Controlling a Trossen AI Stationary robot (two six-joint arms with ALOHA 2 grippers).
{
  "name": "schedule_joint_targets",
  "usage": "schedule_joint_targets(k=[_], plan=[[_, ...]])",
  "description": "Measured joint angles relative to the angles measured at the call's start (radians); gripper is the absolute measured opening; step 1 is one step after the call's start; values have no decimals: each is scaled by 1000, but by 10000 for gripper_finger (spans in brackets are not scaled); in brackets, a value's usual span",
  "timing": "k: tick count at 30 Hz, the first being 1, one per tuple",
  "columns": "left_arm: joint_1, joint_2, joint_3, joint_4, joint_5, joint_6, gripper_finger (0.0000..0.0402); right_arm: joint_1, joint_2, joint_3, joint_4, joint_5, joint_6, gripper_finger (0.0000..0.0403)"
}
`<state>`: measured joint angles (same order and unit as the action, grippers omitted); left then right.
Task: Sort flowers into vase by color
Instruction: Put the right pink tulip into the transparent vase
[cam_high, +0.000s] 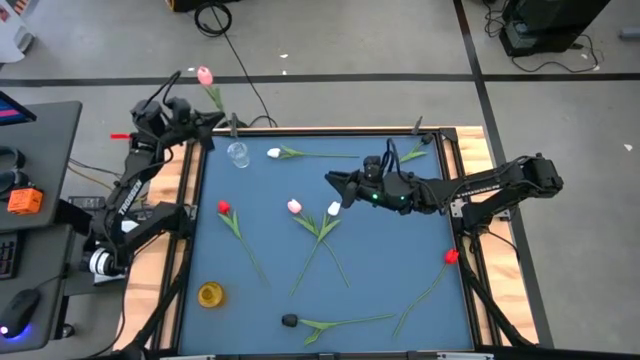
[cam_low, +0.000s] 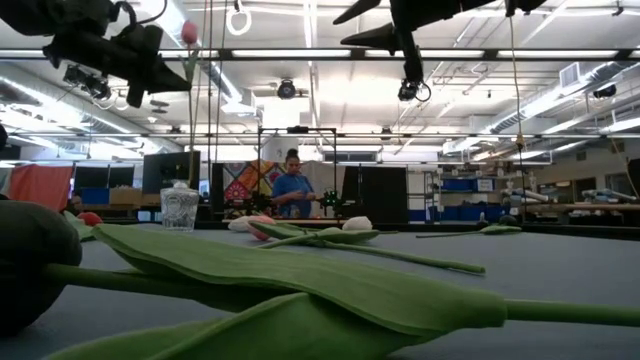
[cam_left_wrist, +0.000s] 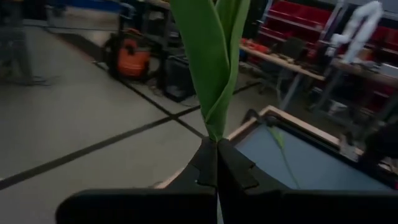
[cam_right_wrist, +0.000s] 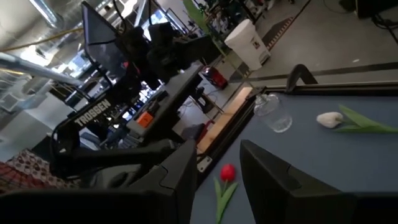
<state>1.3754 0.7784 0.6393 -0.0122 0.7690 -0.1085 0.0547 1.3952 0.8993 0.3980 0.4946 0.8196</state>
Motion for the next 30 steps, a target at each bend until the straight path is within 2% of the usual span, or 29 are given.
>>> schedule_joint_targets(k=[5,7,12,18,21,25,30], plan=[[-41,0,-7,14,105,99,0,0,0,0,-14,0,0,132],[-100,12,-29,83,144,127,0,0,0,0,-14,0,15,132],[-190,77,-47,261,165,68,0,5,0,0,-25,-12,53,132],[-130,81,-48,239,167,44,0,11,0,0,-66,-26,79,132],[-98,52,-98,232,189,21,0,9,0,0,-66,2,78,132],[-92,-23,-207,329,181,-50,0,-19,0,0,-50,22,71,132],[-109,-50,-250,525,60,-183,0,-23,0,0,-46,58,77,132]])
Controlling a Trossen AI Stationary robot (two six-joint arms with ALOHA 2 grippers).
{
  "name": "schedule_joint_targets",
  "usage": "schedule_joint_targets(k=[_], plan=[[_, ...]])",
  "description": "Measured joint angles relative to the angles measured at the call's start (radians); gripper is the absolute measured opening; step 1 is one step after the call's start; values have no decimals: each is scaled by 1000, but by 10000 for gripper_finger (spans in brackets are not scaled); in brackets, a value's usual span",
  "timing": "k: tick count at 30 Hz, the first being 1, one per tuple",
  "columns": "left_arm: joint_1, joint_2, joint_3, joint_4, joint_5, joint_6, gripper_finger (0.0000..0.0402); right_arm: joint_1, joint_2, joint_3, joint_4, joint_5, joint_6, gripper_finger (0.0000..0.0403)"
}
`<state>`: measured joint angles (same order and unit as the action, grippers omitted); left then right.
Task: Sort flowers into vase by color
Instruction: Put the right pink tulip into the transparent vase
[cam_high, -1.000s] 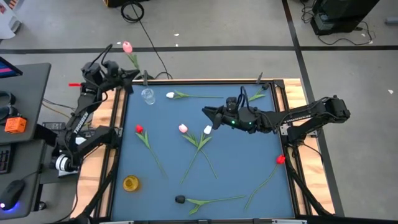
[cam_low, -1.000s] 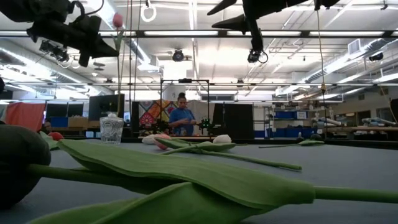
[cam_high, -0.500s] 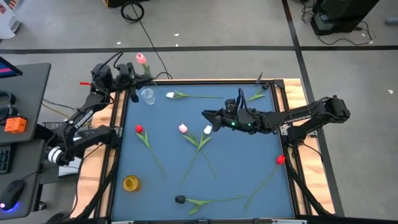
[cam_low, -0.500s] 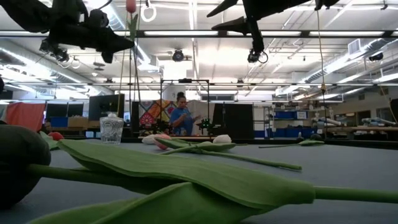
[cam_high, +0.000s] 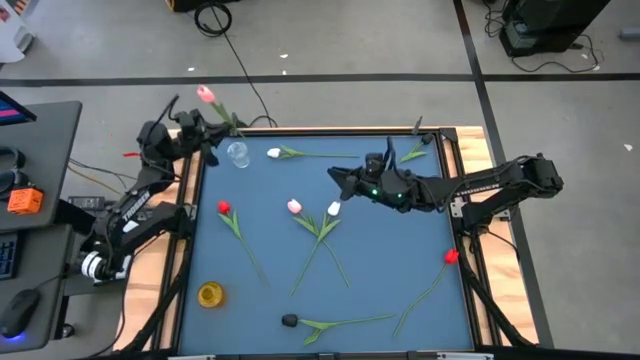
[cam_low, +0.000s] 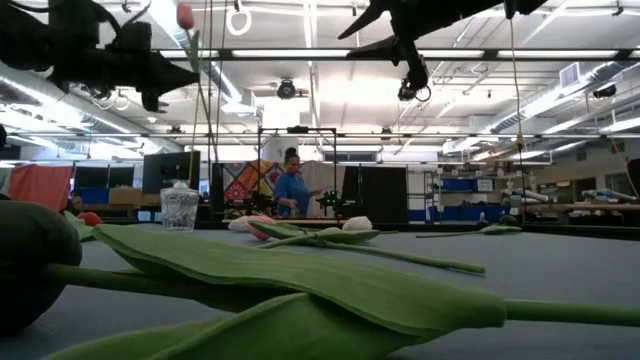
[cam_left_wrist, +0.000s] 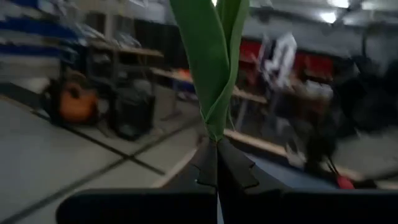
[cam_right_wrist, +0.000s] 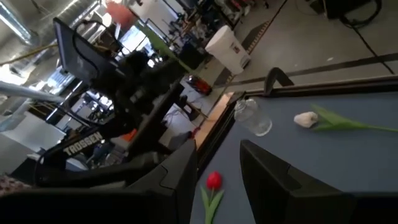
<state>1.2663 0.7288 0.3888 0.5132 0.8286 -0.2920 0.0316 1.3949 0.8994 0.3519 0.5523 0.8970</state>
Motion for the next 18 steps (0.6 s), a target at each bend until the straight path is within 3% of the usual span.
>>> schedule_joint_targets(k=[8,13,18], plan=[[33,4,121,-214,-87,50,0,0,0,0,-12,-11,0,132],[34,10,251,-478,-163,238,0,-4,0,0,-14,-15,-13,132],[34,12,214,-528,-183,270,0,-4,0,0,-23,-23,-34,132]])
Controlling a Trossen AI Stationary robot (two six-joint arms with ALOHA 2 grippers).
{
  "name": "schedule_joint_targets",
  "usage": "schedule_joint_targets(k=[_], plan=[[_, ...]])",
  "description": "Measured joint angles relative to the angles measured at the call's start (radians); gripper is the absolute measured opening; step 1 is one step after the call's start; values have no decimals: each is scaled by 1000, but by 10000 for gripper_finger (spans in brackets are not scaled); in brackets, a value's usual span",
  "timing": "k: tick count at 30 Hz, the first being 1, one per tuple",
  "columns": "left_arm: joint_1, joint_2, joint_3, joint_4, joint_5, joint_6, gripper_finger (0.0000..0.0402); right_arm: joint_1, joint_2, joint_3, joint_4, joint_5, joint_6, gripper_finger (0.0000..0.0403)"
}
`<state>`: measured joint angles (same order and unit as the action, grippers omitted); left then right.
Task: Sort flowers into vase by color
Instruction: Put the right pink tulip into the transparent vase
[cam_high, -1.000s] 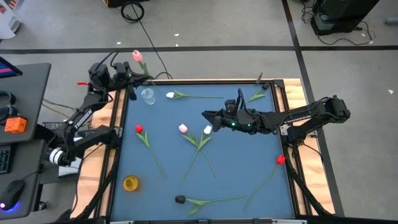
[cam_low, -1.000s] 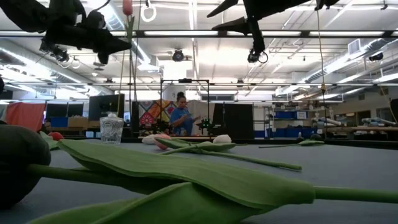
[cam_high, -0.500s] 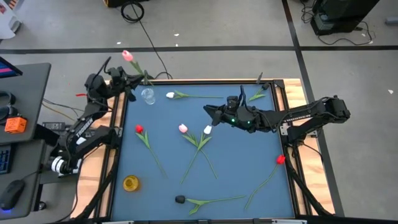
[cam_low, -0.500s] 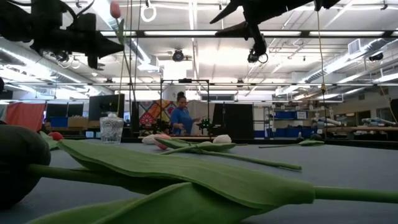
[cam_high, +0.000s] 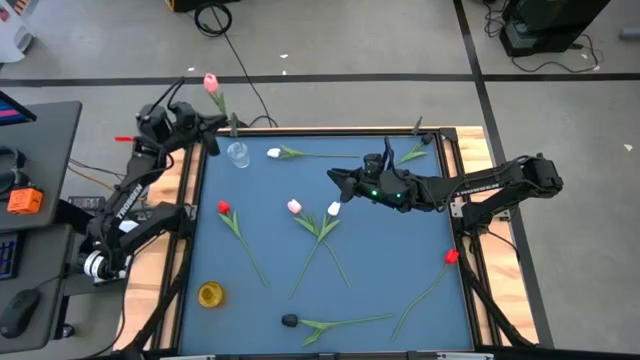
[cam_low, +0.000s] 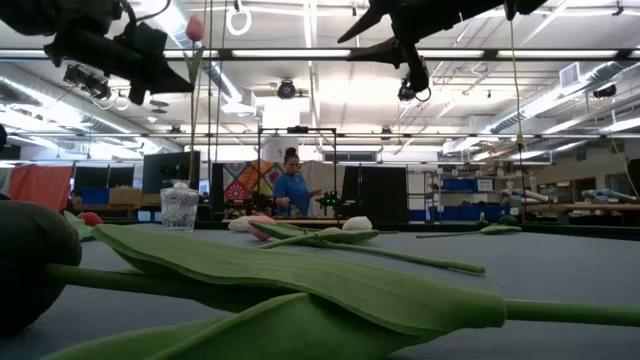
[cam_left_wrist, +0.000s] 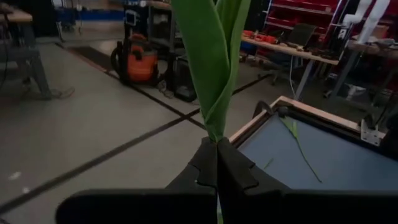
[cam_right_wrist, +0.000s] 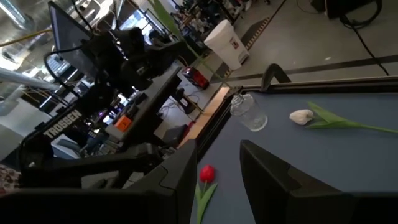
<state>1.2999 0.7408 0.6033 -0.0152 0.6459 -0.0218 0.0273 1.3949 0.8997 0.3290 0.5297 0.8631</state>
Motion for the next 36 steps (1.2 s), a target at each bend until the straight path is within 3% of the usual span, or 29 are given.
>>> schedule_joint_targets(k=[17,23,28,36], plan=[[0,3,12,44,-69,-93,0,3,0,0,-3,-60,53,132],[0,2,106,-88,-80,-32,0,17,0,0,-5,-53,54,132],[0,14,93,-194,-92,-27,0,33,0,0,-46,-26,58,132],[-1,17,61,-175,-157,0,0,34,0,0,-58,-26,66,132]])
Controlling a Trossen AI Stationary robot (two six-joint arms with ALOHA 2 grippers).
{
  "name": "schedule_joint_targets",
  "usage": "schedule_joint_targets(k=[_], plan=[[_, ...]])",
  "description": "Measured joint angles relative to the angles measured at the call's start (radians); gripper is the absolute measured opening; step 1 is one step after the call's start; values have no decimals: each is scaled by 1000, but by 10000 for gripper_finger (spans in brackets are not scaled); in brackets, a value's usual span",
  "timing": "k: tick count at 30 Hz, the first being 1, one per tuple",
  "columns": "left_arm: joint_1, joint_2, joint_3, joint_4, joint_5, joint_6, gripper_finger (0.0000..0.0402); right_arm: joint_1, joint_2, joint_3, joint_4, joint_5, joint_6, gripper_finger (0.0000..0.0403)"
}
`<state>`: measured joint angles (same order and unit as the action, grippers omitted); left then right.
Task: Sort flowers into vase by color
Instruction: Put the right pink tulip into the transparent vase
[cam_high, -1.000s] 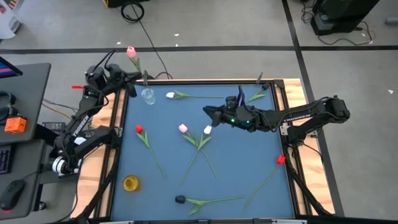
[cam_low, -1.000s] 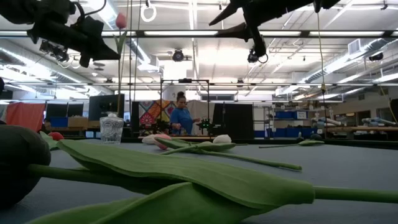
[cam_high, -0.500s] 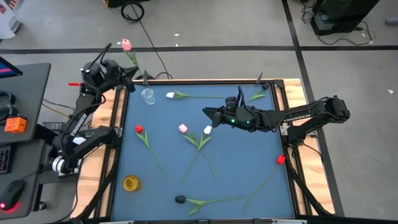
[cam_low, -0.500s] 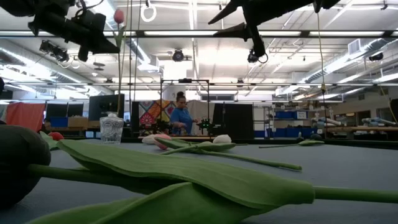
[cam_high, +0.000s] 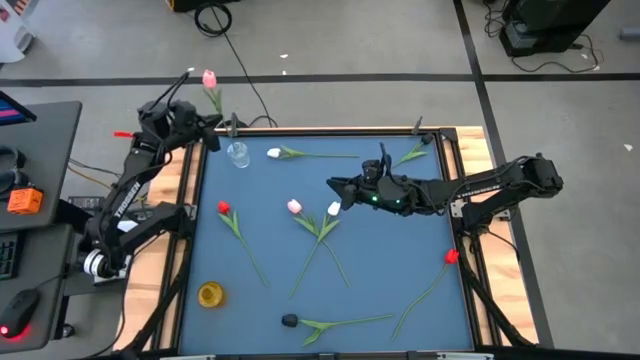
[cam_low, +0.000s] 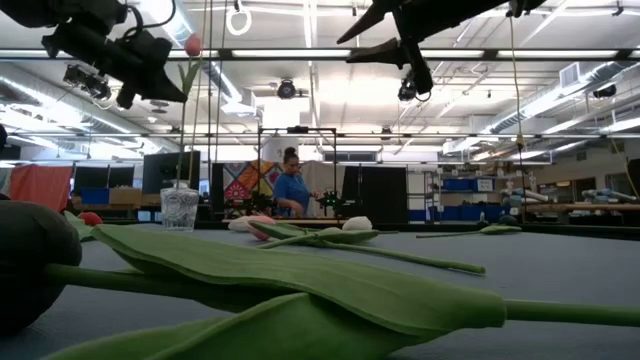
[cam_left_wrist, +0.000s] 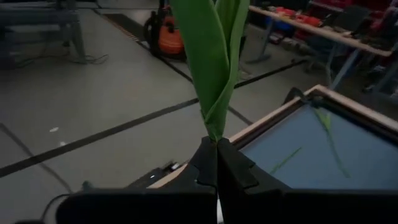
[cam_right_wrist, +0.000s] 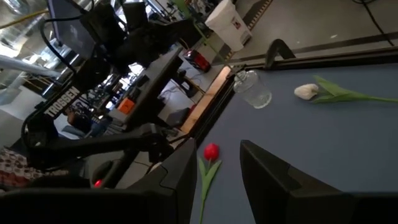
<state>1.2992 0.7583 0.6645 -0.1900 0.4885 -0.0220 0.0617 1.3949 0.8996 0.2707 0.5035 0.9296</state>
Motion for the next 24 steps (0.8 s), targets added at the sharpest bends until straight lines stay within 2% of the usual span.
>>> schedule_joint_targets(k=[4,10,15,19,24], plan=[[-2,21,-4,-2,-25,-87,26,-22,0,0,-75,-39,98,134],[-2,22,-4,-41,-24,-107,139,-34,0,0,-297,-166,255,155],[-7,40,40,-134,-25,-128,220,-50,0,0,-546,-343,382,155],[-8,76,97,-251,-24,-127,249,-52,0,0,-715,-422,421,152],[-41,116,206,-507,-31,-50,253,-63,0,0,-904,-570,389,152]])
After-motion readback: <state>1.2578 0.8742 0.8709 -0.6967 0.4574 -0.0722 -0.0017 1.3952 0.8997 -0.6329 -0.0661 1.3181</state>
